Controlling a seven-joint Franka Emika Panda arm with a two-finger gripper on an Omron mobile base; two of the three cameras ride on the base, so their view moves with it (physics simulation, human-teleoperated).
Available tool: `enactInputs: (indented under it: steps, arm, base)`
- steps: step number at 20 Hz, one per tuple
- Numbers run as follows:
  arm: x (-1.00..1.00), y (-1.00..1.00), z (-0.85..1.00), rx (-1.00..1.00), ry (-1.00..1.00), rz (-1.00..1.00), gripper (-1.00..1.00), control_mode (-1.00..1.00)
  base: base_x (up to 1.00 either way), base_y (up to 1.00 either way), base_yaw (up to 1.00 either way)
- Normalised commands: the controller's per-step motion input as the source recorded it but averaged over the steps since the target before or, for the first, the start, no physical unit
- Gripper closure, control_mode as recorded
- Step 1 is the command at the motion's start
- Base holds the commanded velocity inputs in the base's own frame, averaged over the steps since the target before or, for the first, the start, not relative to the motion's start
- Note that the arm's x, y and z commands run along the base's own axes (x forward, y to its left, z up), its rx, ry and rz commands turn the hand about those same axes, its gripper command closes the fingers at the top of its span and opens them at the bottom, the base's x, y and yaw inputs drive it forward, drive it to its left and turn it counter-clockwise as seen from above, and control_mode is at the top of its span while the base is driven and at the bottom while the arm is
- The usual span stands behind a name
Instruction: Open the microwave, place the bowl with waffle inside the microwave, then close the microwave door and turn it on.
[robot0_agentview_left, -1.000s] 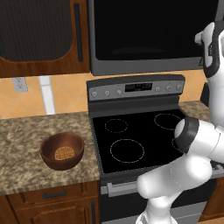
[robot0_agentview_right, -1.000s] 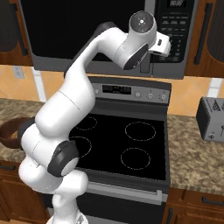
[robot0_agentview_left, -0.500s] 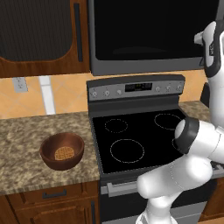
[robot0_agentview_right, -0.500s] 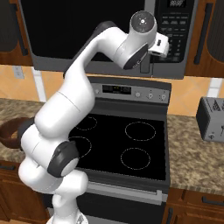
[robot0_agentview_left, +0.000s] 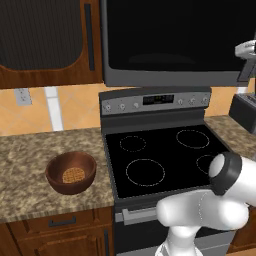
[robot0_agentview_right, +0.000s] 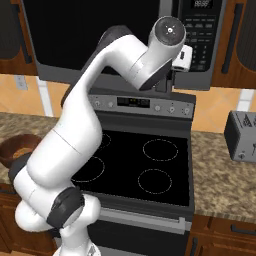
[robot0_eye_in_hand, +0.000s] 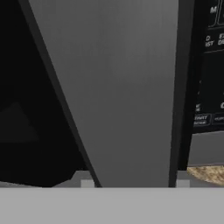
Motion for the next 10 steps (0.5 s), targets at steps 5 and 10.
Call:
enactInputs:
  steps: [5,10]
  arm:
    - [-1.0,0.39,0.0,0.0,-0.17,0.19,1.0,-1.0]
    - [-1.0,0.53,0.0,0.0,-0.24,0.16,1.0,-1.0]
  base:
    - [0.0,0.0,0.0]
    - [0.0,0.0,0.0]
